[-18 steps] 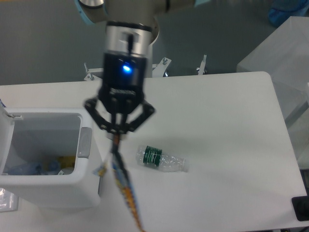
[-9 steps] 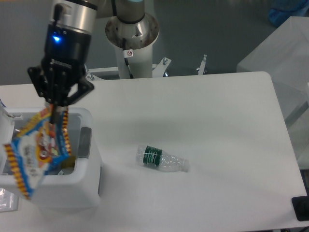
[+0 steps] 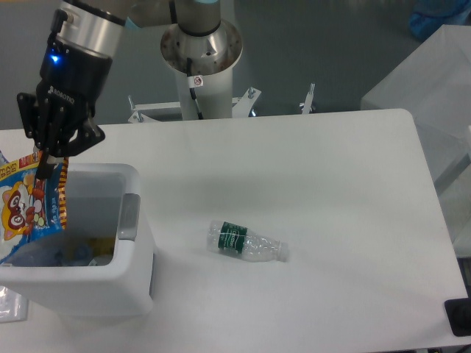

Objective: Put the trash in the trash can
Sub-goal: 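Lower the bag into the bin and open the gripper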

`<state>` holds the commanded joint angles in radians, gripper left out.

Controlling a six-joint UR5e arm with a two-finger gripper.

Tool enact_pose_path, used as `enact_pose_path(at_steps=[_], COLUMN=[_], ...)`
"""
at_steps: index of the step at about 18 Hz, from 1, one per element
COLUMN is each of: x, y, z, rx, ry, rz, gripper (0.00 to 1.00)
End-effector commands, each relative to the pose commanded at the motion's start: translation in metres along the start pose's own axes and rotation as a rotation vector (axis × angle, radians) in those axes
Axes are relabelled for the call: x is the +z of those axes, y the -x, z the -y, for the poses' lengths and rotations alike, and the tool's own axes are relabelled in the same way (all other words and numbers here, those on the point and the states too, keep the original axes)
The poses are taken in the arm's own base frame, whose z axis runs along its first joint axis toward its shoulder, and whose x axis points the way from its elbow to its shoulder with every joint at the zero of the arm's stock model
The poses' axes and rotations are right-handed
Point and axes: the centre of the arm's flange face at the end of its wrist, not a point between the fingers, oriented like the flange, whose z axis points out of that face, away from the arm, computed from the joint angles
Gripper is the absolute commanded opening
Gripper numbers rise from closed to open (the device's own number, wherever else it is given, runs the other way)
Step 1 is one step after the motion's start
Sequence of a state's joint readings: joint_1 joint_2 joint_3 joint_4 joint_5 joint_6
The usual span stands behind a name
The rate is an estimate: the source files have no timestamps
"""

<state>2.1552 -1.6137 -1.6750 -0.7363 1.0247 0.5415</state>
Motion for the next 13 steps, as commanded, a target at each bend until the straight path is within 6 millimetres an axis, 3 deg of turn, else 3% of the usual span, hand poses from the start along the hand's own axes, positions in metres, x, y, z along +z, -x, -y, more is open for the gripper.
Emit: enact_pose_path(at_steps=[5, 13], x=[0.016, 0.022], y=[0.006, 0.014], z=[-0.007, -0.013], rx=[0.009, 0.021], ry=[0.017, 0.028], rz=[-0.02, -0.02], gripper=[0.0, 0.0])
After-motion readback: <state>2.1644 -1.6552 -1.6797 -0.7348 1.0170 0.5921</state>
